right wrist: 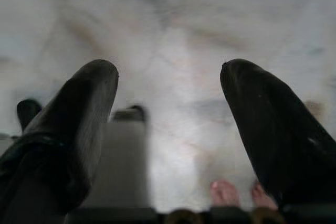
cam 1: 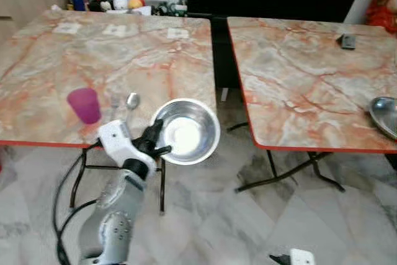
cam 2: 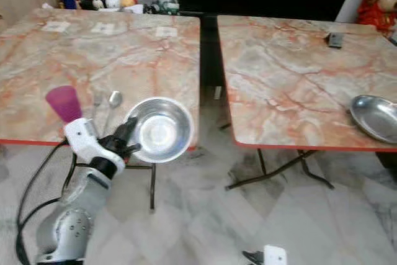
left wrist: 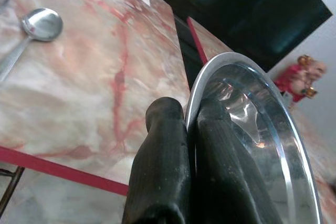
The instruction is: Setting the table
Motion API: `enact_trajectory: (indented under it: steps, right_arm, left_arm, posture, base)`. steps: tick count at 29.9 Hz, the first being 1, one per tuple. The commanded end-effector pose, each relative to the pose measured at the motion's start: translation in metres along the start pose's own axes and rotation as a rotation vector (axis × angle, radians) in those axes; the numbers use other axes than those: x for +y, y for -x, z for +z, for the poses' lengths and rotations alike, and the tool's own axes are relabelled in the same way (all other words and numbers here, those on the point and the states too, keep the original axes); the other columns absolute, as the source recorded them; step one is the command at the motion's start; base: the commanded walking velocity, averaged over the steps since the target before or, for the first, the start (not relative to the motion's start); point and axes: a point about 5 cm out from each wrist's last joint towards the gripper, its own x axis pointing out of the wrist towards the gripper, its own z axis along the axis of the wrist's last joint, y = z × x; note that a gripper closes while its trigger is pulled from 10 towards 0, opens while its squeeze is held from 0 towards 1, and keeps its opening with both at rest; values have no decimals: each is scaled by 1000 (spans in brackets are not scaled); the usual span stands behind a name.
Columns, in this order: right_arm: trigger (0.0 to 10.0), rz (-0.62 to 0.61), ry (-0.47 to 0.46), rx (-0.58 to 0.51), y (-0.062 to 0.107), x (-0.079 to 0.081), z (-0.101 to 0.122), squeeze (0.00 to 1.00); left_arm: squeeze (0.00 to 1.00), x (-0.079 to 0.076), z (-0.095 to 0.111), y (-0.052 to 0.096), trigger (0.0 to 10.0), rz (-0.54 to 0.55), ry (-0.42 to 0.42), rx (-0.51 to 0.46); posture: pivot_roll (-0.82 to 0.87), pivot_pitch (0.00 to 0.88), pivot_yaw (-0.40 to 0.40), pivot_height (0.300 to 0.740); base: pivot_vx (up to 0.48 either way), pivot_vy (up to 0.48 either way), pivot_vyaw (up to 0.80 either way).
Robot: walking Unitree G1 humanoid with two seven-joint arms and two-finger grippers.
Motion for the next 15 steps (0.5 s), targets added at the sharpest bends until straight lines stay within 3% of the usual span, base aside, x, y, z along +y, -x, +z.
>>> enact_trajectory:
  steps: [1, 15]
  right_arm:
    - [10000, -26, -1, 12, 1, -10, -3, 0]
    - [10000, -26, -1, 12, 1, -10, -3, 0]
  left_arm:
    - [0, -9, 0, -1, 10000, -28, -1, -4]
    - [0, -9, 0, -1, 10000, -28, -1, -4]
  posture:
    - [129, 113, -48, 740]
    - [129, 113, -48, 740]
  base:
    - [0, -375, 0]
    - [0, -375, 0]
